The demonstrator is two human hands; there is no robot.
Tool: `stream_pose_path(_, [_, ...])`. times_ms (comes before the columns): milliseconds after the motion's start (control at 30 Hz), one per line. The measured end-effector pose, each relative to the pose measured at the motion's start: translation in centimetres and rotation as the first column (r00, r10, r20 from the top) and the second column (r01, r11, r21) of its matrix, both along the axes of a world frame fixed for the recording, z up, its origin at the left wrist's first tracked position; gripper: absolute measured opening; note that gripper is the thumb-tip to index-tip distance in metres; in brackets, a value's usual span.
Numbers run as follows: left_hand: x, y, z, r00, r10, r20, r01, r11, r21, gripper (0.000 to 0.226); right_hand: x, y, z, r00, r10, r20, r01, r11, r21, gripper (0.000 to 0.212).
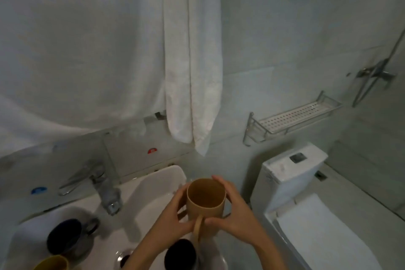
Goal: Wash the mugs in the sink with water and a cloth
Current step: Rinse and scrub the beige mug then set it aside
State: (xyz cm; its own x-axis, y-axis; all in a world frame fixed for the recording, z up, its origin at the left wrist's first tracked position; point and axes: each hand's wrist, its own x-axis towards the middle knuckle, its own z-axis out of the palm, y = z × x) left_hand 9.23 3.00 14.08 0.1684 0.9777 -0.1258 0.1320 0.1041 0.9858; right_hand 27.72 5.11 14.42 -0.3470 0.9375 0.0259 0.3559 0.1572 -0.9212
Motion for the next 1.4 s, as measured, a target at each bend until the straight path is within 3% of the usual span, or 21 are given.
stream_pose_path(100, [3.6,2.6,0.3,0.999,-0.032,0.007,0.032,0.999,0.027,0.080,3.9,1.9,0.2,0.999,-0.029,0.012,0.029,0.999,0.029,0.096])
stream_pose_path(300, [13.2,7.7,1.3,0.999,0.014,0.031,-0.018,0.991,0.133,0.066,13.2,6.9,1.6,0.999,-0.045,0.004,0.045,0.998,0.037,0.104])
stream_pose_path(533, [23.4,12.1,2.1,0.985,0.147,0.090,-0.161,0.971,0.179,0.070,22.5,12.4,3.8,0.999,-0.012,0.047,0.009,0.999,0.048,0.069])
stream_pose_path(633, [25.9,14.0,2.6,0.985,0.158,0.072,-0.169,0.964,0.203,0.069,24.7,14.6,4.1,0.998,-0.015,0.053,0.012,0.998,0.057,0.066])
stream_pose_path(900, [29.1,21.8,3.9,0.981,0.193,0.013,-0.189,0.937,0.295,0.072,27.5,22.3,6.0,0.997,-0.029,0.065,0.023,0.996,0.085,0.075])
stream_pose_path(1133, [28.8,29.6,4.4,0.997,0.072,0.009,-0.071,0.950,0.304,0.061,28.9,31.0,6.8,0.996,0.021,0.083,-0.029,0.995,0.094,0.075])
stream_pose_path(1400, [28.1,36.2,2.9,0.973,0.204,-0.109,-0.165,0.942,0.291,0.053,28.0,38.8,5.5,0.985,0.121,0.122,-0.131,0.988,0.077,0.072])
